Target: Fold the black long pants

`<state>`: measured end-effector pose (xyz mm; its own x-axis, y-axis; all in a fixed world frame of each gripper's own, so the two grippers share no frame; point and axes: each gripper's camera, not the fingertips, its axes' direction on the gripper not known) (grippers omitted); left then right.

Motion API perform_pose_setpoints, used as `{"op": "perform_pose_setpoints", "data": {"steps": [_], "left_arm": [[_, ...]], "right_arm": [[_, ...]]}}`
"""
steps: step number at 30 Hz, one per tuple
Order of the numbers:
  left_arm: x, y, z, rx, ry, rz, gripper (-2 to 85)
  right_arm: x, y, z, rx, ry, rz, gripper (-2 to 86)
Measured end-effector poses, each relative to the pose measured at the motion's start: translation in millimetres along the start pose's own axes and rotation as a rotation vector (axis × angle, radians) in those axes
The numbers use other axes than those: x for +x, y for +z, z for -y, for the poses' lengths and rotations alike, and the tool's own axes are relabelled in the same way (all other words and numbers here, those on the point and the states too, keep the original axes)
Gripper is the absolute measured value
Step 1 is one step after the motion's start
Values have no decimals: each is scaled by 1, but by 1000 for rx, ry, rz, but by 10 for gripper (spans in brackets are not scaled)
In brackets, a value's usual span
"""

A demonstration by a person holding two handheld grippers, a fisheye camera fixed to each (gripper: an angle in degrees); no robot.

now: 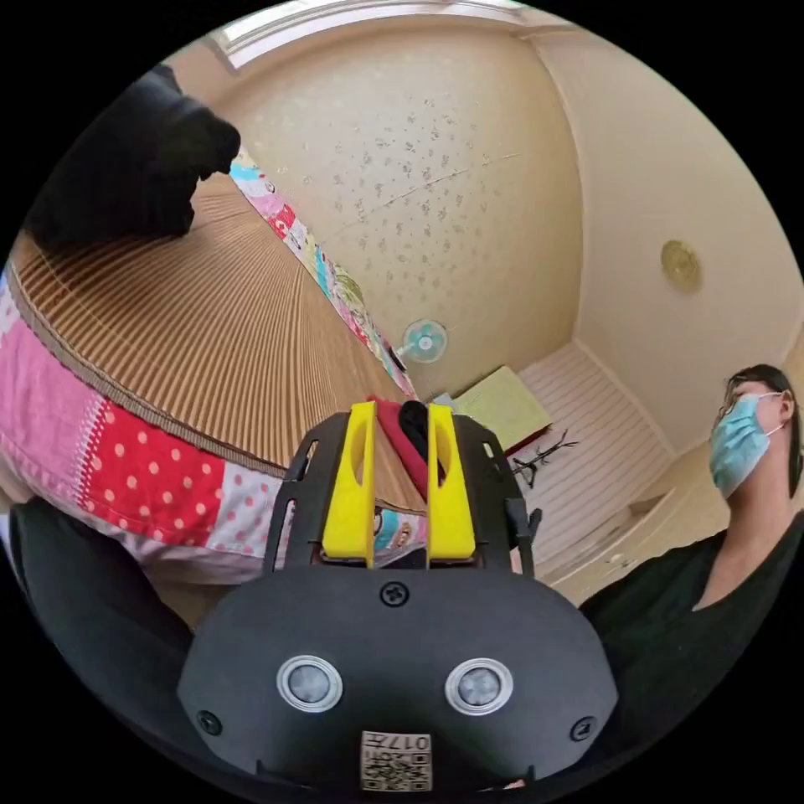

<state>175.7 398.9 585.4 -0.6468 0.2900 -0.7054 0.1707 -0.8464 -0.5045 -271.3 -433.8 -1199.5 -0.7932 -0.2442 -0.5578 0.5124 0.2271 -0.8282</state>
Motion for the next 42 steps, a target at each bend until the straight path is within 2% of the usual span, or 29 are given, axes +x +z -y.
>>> {"op": "perform_pose_setpoints", "data": {"steps": [2,4,7,9,12,15,19,22,26,29,32,35,39,42], "left_arm": [[-1,-11,-9,-8,-5,-79,100],[22,-22,-11,-50,94,7,94],[60,-27,-5,-116,227,116,75],[72,-31,1,-136,247,88,56],[93,-59,2,-16,287,74,12],[111,-78,4,48,303,120,-6],[125,-74,6,14,299,75,-10],[130,-61,2,-17,306,86,-10],[125,-46,-4,-54,266,100,-10],[116,-37,-8,-74,234,90,-10],[109,-29,-9,-103,234,98,-10],[102,-14,-7,-142,241,100,-9],[94,21,-6,-165,274,74,-2],[91,56,-8,-174,289,58,25]], "right_arm": [[49,15,13,-88,106,240,137],[66,29,19,-115,145,325,141],[62,50,36,-138,178,360,133],[42,55,52,-145,161,282,102],[-12,45,86,-76,45,147,61],[-80,38,131,4,-98,257,41],[-215,45,167,-9,-443,477,31],[-306,82,143,-211,-667,660,26],[-366,152,34,-549,-851,782,20],[-361,182,-57,-734,-944,766,16],[-330,179,-114,-814,-954,799,14],[-288,157,-118,-826,-830,955,12],[-258,129,-126,-812,-854,913,10],[-237,129,-126,-831,-787,852,3]]}}
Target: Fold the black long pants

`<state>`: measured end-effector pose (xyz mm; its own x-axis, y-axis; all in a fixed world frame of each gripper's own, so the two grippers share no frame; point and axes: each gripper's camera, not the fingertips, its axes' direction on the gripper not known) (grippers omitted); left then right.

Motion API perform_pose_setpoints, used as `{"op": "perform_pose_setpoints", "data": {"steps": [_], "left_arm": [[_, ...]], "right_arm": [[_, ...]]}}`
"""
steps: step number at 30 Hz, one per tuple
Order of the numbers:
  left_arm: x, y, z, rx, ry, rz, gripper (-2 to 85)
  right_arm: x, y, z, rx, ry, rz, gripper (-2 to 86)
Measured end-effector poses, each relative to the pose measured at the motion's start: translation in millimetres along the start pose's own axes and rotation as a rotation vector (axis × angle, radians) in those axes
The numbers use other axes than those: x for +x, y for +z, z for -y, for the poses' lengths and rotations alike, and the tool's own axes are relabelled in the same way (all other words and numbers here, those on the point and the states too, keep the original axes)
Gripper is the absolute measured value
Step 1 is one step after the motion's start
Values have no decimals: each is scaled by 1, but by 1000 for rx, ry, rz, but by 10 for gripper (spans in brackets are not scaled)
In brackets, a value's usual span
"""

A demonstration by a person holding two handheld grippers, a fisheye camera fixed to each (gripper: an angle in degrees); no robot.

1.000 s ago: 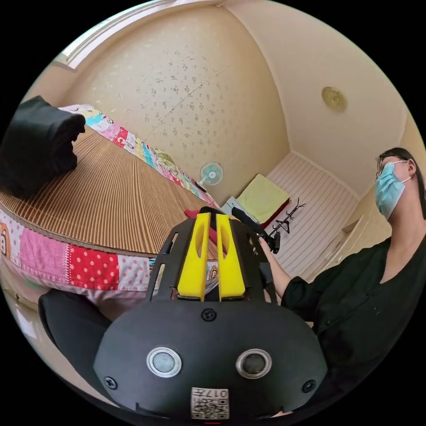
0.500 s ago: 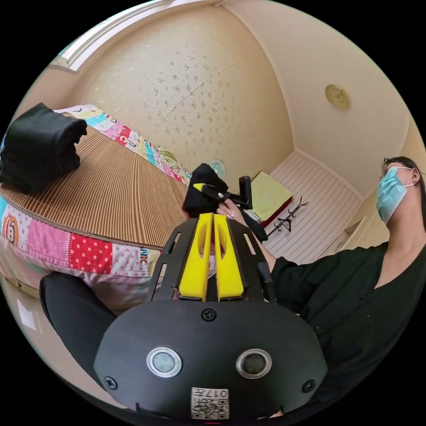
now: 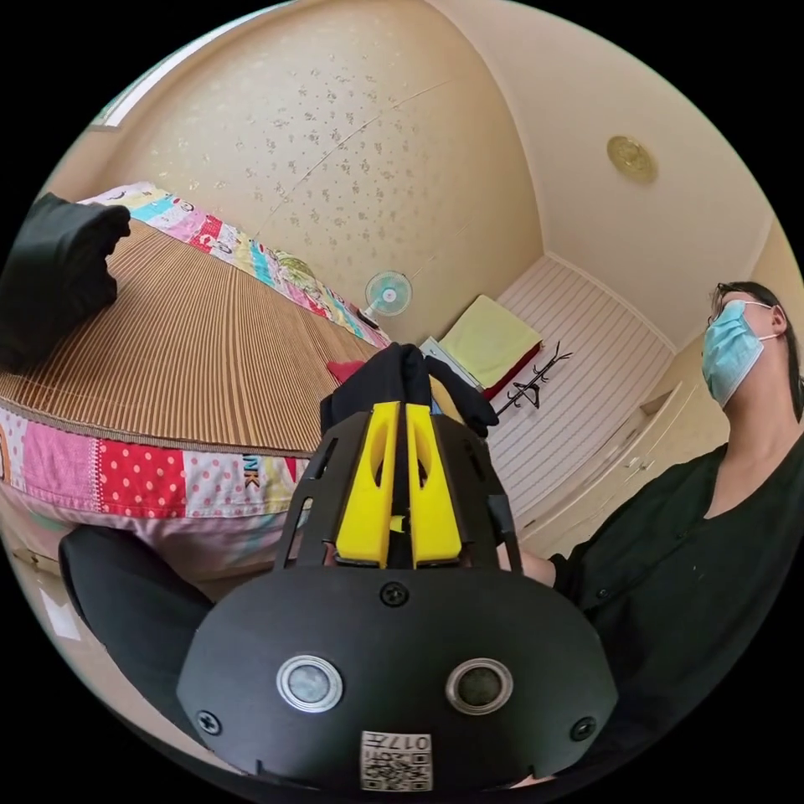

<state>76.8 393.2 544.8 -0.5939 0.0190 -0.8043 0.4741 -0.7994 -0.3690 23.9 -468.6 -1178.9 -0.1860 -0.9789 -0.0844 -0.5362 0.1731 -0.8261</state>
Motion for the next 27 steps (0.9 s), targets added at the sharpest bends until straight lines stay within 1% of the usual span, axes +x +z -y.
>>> {"op": "perform_pose_setpoints", "data": {"steps": [3,5,7,9,11,13,15,17,19,21,23,24,26,27], "left_arm": [[2,44,8,-61,-2,-40,61],[7,64,12,-89,11,-64,64],[13,81,14,-109,33,-52,61],[15,90,12,-127,50,-33,53],[13,98,7,-150,52,-13,34],[3,104,0,-162,31,-7,3],[-5,107,-6,-149,3,3,-5],[-13,112,-11,-148,-35,45,-8],[-21,122,-16,-159,-63,93,-9],[-25,130,-17,-161,-74,103,-10],[-24,138,-16,-156,-67,100,-10],[-23,143,-15,-156,-58,114,-10],[-19,152,-14,-164,-39,150,-10],[-17,158,-13,-172,-23,167,-10]], "right_arm": [[28,-7,-11,5,116,48,-2],[47,-22,-18,44,180,116,-2],[57,-36,-22,83,218,111,0],[65,-45,-24,78,260,75,2],[73,-54,-26,29,333,30,7],[75,-62,-30,11,374,-15,12],[79,-71,-36,1,440,-71,16],[87,-80,-44,-14,557,-172,20],[89,-85,-47,-24,620,-272,23],[87,-100,-52,39,688,-363,26],[76,-131,-59,240,715,-462,33],[73,-139,-60,299,714,-482,35],[72,-160,-61,512,652,-488,48],[73,-163,-60,558,629,-496,52]]}}
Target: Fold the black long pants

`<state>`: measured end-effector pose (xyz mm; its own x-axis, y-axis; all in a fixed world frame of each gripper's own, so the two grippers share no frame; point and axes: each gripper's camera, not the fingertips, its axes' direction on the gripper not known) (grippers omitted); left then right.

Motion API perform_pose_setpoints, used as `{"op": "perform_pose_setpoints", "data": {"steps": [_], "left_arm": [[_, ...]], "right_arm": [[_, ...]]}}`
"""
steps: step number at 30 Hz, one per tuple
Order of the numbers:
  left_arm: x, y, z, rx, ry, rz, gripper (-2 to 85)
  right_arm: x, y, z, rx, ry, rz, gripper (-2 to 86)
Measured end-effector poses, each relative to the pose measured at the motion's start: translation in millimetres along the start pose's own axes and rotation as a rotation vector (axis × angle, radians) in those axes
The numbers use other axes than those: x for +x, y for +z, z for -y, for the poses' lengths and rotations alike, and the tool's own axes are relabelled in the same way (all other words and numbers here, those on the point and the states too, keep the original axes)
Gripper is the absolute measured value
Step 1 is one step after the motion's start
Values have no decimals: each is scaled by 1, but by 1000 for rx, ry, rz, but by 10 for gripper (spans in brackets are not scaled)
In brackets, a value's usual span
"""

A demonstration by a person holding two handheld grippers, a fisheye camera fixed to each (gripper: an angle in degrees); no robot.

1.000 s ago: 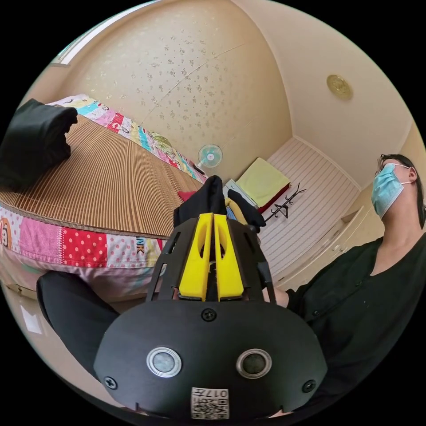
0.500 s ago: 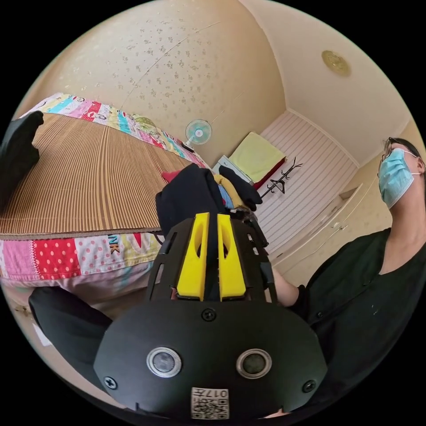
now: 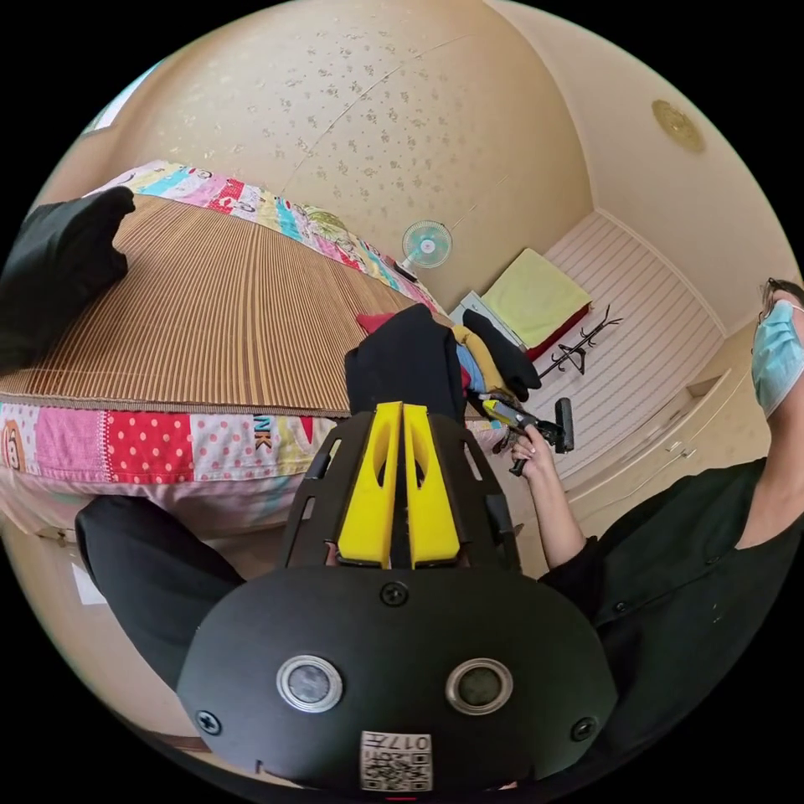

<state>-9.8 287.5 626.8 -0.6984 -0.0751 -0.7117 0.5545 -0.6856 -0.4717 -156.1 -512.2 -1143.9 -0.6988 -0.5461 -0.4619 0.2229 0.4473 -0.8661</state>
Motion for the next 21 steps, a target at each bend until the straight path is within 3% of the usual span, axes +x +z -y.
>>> {"op": "perform_pose_setpoints", "data": {"steps": [4,12,15,21], "left_arm": [[7,16,1,-7,19,-19,-10],[11,15,-19,50,2,43,-10],[8,12,-26,65,-14,36,-10],[18,16,-35,88,32,50,-8]], "right_arm": [[15,29,29,126,26,-5,81],[48,102,31,120,304,56,93],[29,93,24,166,229,16,70],[-21,50,3,221,-55,202,48]]}}
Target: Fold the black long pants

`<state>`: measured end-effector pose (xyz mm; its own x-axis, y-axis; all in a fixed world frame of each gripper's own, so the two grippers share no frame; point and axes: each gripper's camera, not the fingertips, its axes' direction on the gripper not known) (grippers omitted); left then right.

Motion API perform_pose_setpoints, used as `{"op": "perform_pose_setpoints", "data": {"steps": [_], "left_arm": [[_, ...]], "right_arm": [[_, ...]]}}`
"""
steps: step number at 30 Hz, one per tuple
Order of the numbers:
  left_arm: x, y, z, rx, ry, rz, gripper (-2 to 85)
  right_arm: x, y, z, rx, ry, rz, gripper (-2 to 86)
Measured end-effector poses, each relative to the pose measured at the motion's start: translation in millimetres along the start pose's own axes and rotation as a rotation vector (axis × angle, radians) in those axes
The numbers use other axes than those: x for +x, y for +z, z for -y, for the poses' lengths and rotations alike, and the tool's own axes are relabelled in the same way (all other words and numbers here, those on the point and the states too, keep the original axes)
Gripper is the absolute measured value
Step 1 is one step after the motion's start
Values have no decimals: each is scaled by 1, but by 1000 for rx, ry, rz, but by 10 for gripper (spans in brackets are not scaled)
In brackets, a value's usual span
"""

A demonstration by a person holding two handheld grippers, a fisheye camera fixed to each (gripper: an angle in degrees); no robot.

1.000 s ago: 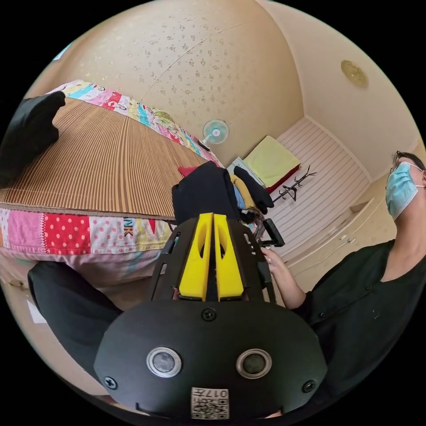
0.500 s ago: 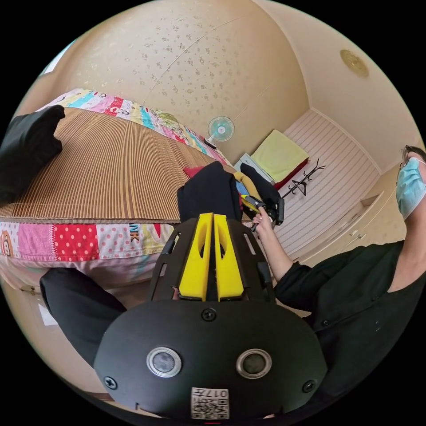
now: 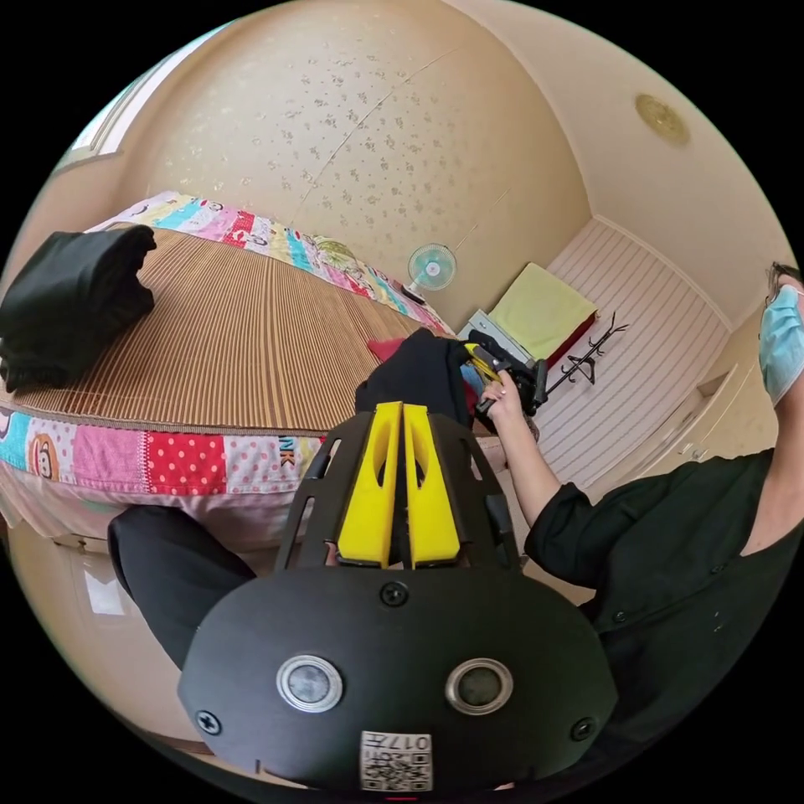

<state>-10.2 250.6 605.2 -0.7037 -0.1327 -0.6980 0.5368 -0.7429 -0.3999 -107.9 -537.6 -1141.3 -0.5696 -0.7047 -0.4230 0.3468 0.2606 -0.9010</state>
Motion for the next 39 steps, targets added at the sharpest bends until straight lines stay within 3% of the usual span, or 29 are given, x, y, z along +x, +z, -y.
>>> {"op": "perform_pose_setpoints", "data": {"steps": [5,8,11,14,18,27,32,35,39], "left_arm": [[14,10,2,34,29,-59,11],[28,21,27,70,103,-65,79],[47,46,72,103,231,-67,174],[67,93,106,23,267,-188,192],[100,89,68,62,240,-138,156],[135,-13,1,281,303,-307,66],[167,-86,2,324,427,-387,71],[173,-103,22,160,484,-559,101],[180,-125,-19,181,501,-506,143]], "right_arm": [[-66,-46,-19,23,-329,296,31],[-93,-72,-30,34,-441,510,25],[-114,-87,-46,27,-497,701,21],[-135,-91,-69,-17,-505,827,19],[-147,-104,-93,-60,-510,816,18],[-147,-183,-114,66,-496,900,17],[-183,-248,-114,171,-575,925,18],[-219,-274,-115,247,-570,826,18],[-273,-292,-125,321,-583,745,17]]}}
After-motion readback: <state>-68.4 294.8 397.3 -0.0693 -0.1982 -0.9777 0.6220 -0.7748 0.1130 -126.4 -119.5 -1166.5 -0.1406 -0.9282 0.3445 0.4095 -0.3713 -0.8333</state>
